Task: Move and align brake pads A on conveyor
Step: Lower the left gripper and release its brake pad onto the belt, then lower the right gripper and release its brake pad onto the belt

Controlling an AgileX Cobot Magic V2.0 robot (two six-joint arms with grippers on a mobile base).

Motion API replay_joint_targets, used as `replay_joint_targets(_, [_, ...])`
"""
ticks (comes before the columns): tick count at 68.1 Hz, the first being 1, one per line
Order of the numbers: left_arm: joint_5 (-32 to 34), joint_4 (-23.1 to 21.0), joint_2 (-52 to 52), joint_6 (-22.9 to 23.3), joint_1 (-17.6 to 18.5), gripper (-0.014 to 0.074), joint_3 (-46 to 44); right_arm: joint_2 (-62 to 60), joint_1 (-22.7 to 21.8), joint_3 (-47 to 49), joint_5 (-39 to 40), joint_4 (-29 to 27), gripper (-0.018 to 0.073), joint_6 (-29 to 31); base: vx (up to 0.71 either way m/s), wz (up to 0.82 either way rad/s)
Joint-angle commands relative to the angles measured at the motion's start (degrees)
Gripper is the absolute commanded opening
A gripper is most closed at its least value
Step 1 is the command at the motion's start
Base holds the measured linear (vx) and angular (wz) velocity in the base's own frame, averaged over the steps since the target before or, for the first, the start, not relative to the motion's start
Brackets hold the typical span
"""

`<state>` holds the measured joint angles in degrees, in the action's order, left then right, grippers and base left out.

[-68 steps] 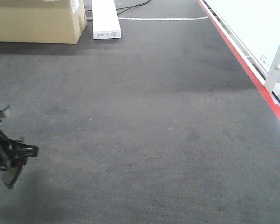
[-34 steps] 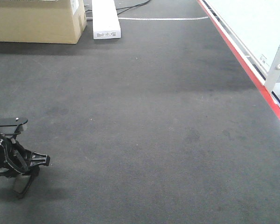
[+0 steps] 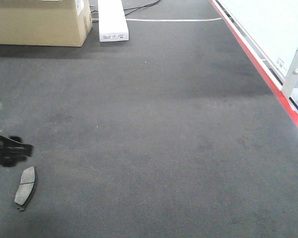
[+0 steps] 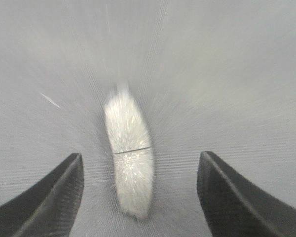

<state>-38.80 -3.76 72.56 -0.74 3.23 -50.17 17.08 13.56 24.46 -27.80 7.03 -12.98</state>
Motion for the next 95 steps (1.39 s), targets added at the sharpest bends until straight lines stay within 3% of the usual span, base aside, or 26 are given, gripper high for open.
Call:
replay_joint_targets(1, [3.5, 0.6, -9.9, -0.9, 0.1, 0.0482, 1.6, 0.3, -0.2, 1.8, 5.6, 0.6, -0.0007, 0.4, 0.0, 0.0])
replay_joint_targets(19, [9.2, 0.7, -37.7, -2.9, 0.1, 0.0482, 12.8, 0.3, -0.2, 1.8, 5.6, 0.6, -0.0007, 0.4, 0.0, 0.0])
replay_joint_targets(35, [8.1, 1.0, -55.2, -2.9, 0.1, 0.0482, 21.7, 0.3, -0.2, 1.8, 5.6, 0.6, -0.0007, 0.4, 0.0, 0.0])
replay_joint_targets(45, [10.7, 1.0, -57.6, -2.9, 0.1, 0.0482, 24.2, 0.3, -0.2, 1.8, 5.6, 0.6, -0.0007, 0.4, 0.0, 0.0])
replay_joint_targets(95, [10.6, 0.6, -57.5, -2.9, 0.1, 0.0482, 24.3, 0.3, -0.2, 1.8, 5.7, 0.6, -0.0007, 0.4, 0.0, 0.0])
